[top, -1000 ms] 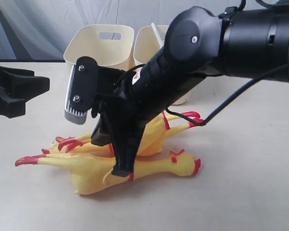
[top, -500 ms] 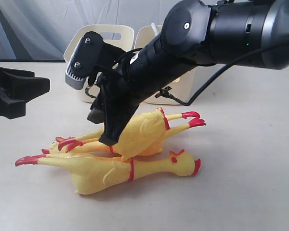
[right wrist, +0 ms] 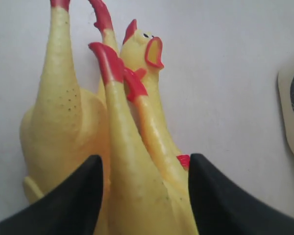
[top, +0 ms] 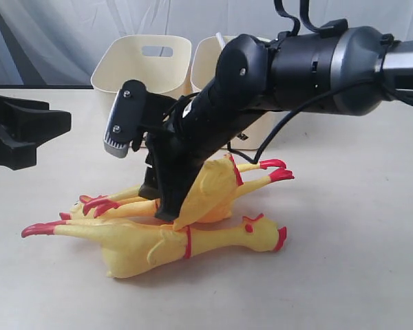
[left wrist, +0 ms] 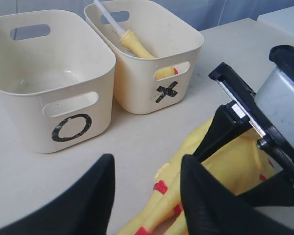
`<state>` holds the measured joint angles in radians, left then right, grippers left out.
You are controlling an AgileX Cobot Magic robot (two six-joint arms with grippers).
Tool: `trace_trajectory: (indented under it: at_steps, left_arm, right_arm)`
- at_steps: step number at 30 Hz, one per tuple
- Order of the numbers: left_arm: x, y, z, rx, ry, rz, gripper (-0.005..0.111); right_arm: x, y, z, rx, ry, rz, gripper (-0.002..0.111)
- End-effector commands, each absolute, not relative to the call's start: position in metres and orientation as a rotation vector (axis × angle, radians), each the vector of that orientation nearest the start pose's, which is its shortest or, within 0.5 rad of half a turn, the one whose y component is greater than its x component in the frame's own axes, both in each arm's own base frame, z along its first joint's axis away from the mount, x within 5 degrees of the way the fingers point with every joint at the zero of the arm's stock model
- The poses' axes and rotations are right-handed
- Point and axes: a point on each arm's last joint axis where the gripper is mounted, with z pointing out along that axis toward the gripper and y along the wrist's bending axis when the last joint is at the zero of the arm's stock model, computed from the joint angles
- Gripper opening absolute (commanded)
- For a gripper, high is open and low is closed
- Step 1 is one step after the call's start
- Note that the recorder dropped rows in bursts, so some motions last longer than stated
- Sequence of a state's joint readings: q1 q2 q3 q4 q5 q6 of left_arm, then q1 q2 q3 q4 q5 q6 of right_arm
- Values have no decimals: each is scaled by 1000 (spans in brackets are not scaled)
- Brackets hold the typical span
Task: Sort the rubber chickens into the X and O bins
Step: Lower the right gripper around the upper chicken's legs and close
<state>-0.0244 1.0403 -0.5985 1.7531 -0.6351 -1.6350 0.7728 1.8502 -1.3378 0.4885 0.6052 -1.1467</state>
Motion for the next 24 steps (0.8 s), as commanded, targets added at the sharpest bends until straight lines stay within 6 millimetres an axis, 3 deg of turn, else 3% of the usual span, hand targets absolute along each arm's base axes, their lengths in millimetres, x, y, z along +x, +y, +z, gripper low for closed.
trace_trajectory:
  at_steps: [1, 11, 22, 24]
  left_arm:
    - [198, -57, 284, 545, 1928, -554, 42]
    - [198, -57, 284, 545, 1928, -554, 42]
    - [198, -57, 284, 546, 1927, -553, 42]
    - [198, -57, 284, 546, 1927, -553, 42]
  right_arm:
    - [275, 298, 228, -1798, 1757, 328, 51]
    - [278, 299, 213, -1836, 1788, 306, 48]
    - [277, 298, 213, -1844, 1789, 305, 2]
    - [277, 298, 213, -1846, 1789, 306, -1]
